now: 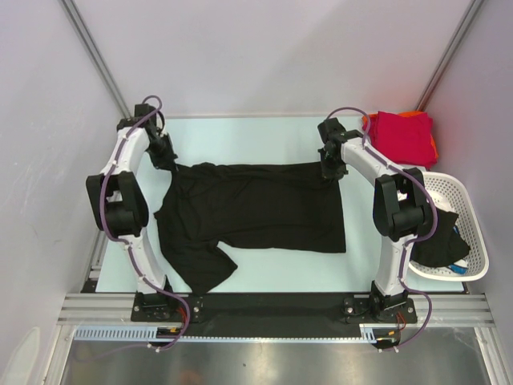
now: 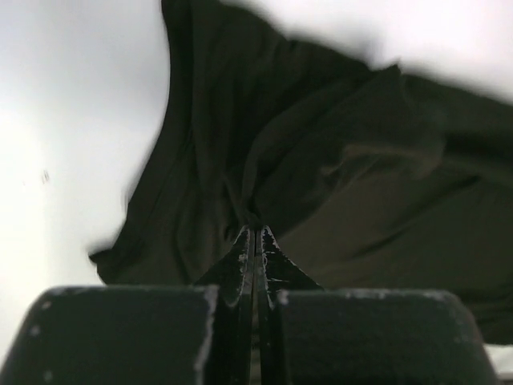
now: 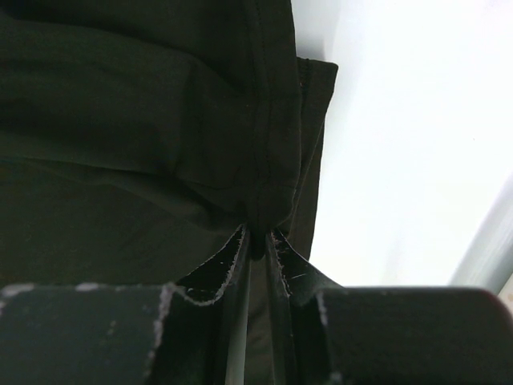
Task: Fold and stack the t-shirts
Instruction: Fold the flattened tshirt in 1/3 of the way
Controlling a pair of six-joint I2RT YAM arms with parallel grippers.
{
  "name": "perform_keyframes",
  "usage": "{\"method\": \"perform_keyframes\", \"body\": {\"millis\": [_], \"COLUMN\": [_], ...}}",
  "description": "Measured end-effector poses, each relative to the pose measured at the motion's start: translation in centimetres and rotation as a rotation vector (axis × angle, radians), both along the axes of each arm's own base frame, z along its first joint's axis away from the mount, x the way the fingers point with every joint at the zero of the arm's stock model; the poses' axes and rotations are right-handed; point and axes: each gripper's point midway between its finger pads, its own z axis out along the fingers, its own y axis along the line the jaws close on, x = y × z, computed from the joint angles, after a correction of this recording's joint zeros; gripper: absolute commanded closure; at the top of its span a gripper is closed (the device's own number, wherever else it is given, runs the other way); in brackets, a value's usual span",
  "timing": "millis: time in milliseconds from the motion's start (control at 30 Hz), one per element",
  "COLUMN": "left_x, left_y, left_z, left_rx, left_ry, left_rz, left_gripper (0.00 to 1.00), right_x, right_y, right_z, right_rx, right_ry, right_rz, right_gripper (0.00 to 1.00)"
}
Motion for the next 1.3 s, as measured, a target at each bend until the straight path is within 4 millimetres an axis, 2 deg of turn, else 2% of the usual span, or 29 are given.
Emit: {"method": "perform_keyframes", "body": {"millis": [100, 267, 367, 467, 667, 733, 767, 800, 900, 967, 1033, 1100, 1300], "left_x": [-2.5, -7.2, -9.4, -10.7, -10.8, -11.5, -12.0, -12.7, -14.8, -15.6, -15.3, -14.2, -8.4], "left_y": [-0.3, -1.2, -1.5, -1.8, -2.8, -2.8, -2.7, -2.5, -2.1, -1.9, -1.9, -1.9, -3.4], "left_z": [-1.2, -4.4, -5.1, -4.5, -0.5, -0.3, -0.7, -1.4, -3.3, -3.8, -3.6, -2.8, 0.3], "left_rx": [-0.009, -0.043, -0.046, -0.043, -0.015, -0.006, 0.002, 0.01, 0.026, 0.036, 0.041, 0.041, -0.007], "left_ry": [0.07, 0.224, 0.281, 0.289, 0.153, 0.152, 0.173, 0.203, 0.308, 0.347, 0.333, 0.278, 0.047], "left_rz": [-0.005, -0.011, -0.014, -0.028, -0.098, -0.106, -0.103, -0.1, -0.094, -0.083, -0.07, -0.06, -0.066], "left_gripper": [1.0, 1.0, 1.0, 1.0, 1.0, 0.89, 0.68, 0.59, 0.43, 0.38, 0.36, 0.35, 0.35], "right_x": [0.0, 0.2, 0.1, 0.0, -0.2, -0.3, -0.3, -0.4, -0.5, -0.6, -0.6, -0.6, -0.6], "right_y": [0.0, 0.1, 0.0, 0.0, 0.3, 0.4, 0.5, 0.6, 0.6, 0.6, 0.6, 0.5, 0.6], "right_z": [-0.1, -0.1, -0.2, -0.3, -0.4, -0.6, -0.7, -0.8, -1.1, -1.1, -1.1, -1.1, -1.1], "right_rx": [-0.001, -0.002, -0.006, -0.011, -0.014, -0.015, -0.016, -0.018, -0.021, -0.022, -0.023, -0.024, -0.024], "right_ry": [0.002, 0.001, 0.006, 0.011, 0.018, 0.023, 0.026, 0.03, 0.039, 0.041, 0.04, 0.04, 0.041], "right_rz": [0.0, 0.0, 0.0, 0.001, 0.008, 0.012, 0.015, 0.016, 0.017, 0.017, 0.017, 0.017, 0.018], "right_gripper": [0.81, 0.8, 0.79, 0.79, 0.79, 0.78, 0.78, 0.78, 0.77, 0.77, 0.76, 0.76, 0.76]}}
